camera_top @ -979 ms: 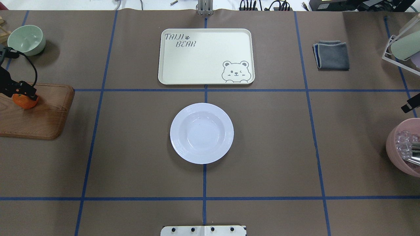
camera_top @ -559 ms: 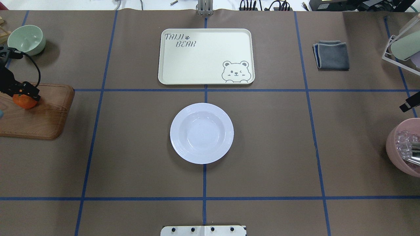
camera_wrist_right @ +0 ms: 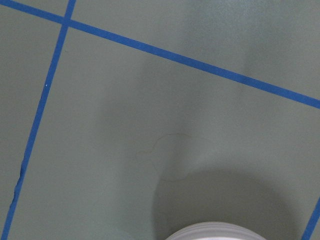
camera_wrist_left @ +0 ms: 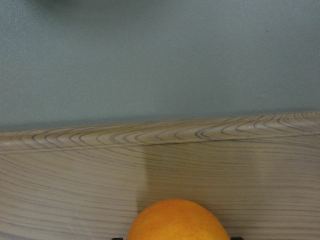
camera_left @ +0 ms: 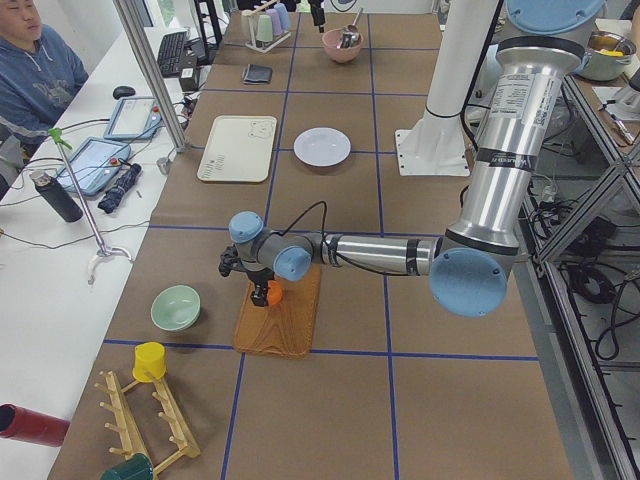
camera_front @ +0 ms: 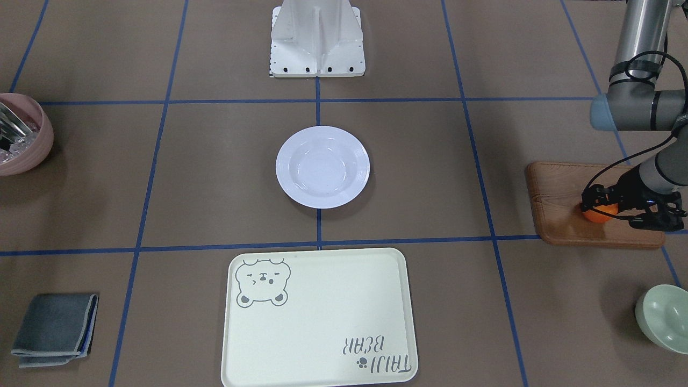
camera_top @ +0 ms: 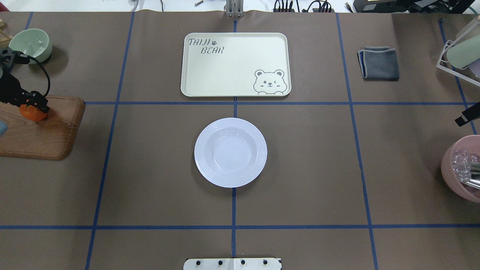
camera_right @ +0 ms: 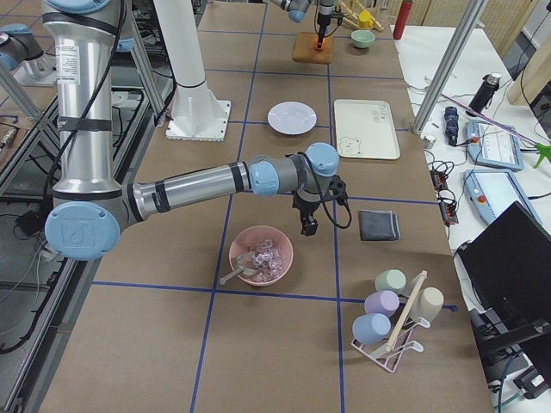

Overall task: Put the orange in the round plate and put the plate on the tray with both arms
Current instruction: 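Carry the orange onto the white plate with the left gripper while the right arm approaches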

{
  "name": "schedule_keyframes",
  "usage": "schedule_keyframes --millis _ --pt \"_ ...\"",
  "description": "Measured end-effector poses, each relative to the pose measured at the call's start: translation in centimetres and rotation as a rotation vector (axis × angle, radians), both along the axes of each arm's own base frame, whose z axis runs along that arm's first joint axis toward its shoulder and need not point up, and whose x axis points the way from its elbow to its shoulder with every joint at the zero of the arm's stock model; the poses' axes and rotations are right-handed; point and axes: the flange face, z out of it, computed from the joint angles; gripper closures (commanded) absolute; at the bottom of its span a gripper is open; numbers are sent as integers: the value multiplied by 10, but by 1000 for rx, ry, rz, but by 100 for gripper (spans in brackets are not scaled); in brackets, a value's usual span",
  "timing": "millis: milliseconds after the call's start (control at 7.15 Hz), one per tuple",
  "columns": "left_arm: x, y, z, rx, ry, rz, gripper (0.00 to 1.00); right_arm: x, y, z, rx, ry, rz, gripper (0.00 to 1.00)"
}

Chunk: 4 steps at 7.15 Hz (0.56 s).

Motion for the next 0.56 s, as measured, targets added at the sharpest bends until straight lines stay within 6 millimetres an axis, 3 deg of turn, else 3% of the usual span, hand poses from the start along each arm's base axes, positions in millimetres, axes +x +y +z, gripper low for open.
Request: schedule_keyframes --millis 140,280,559 --pt "12 -11 -38 -39 49 -56 100 0 -1 -3 -1 3 8 0" --pt "36 -18 -82 -88 99 -103 100 -2 -3 -9 -15 1 29 0" --pt "120 -12 -178 -217 173 -173 100 -20 -5 -32 -24 -13 49 0"
